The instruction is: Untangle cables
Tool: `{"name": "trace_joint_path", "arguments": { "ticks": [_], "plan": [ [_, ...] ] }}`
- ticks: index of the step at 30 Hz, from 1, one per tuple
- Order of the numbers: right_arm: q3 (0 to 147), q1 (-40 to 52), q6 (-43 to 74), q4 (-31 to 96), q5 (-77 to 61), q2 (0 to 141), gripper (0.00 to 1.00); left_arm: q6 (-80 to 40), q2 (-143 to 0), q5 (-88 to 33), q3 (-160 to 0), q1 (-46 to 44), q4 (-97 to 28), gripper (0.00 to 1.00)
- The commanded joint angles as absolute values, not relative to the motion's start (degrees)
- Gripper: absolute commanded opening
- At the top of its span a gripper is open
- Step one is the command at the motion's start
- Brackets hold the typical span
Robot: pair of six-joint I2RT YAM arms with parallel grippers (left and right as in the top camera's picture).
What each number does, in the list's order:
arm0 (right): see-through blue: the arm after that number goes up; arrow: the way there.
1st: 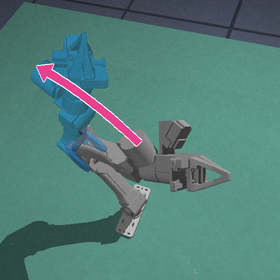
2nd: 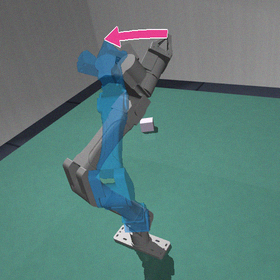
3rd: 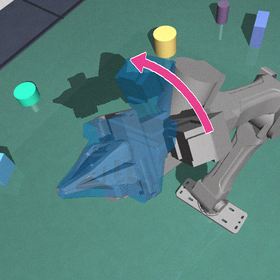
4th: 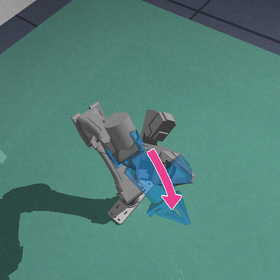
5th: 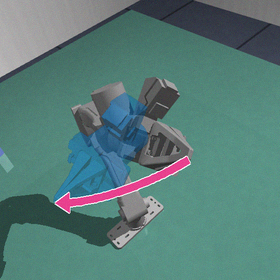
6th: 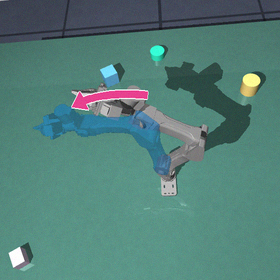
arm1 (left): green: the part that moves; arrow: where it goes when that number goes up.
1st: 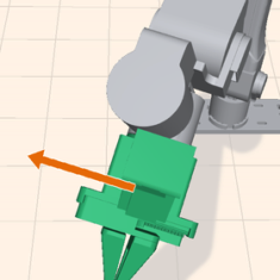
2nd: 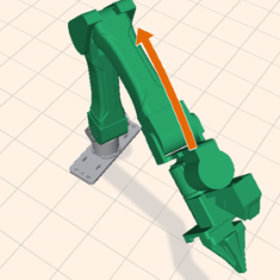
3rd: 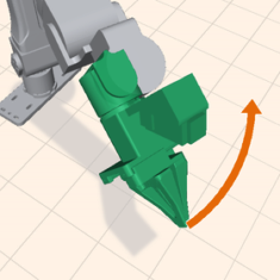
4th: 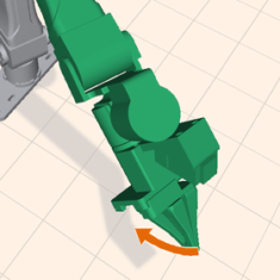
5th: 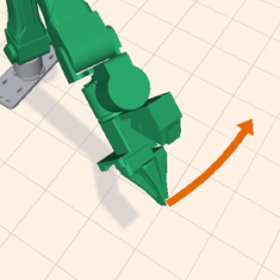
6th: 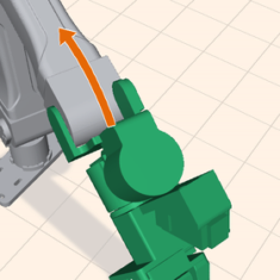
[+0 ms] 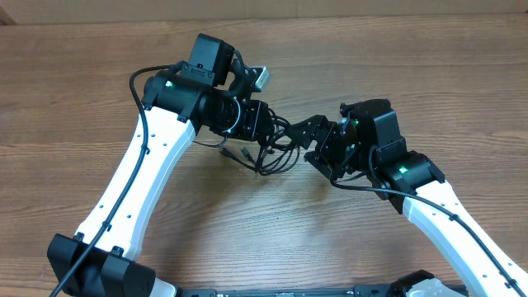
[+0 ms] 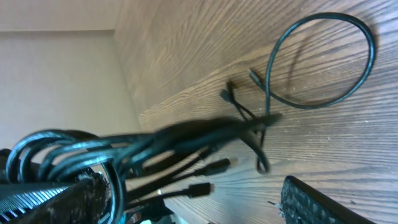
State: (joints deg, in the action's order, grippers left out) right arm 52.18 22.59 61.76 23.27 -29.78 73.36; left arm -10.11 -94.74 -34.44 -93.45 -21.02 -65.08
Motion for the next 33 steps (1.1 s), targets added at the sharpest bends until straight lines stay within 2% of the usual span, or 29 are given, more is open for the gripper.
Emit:
{"name": "trace_joint_path", "arguments": {
  "ticks": [1,9,16,26,33],
  "plan": [
    [52.47,22.44,63.05,21.96,-28.97,73.36,0.86,-8.54,-93.65,-37.58,-94.65,-21.45,-64.88,0.04],
    [52.47,22.44,63.02,21.5,-25.21,73.43,0.85,-4.12,-93.65,-42.74,-94.65,-21.93,-64.66,0.04],
    [52.47,22.44,63.02,22.48,-23.77,73.97,0.77,0.27,-93.65,-48.36,-94.65,-21.93,-64.49,0.05],
    [52.47,22.46,62.89,23.7,-25.1,75.96,0.68,0.3,-93.65,-48.34,-94.65,-21.98,-63.94,0.04],
    [52.47,22.44,61.21,24.08,-25.52,76.38,0.67,2.02,-93.65,-53.84,-94.65,-21.87,-61.12,0.04]
  ]
}}
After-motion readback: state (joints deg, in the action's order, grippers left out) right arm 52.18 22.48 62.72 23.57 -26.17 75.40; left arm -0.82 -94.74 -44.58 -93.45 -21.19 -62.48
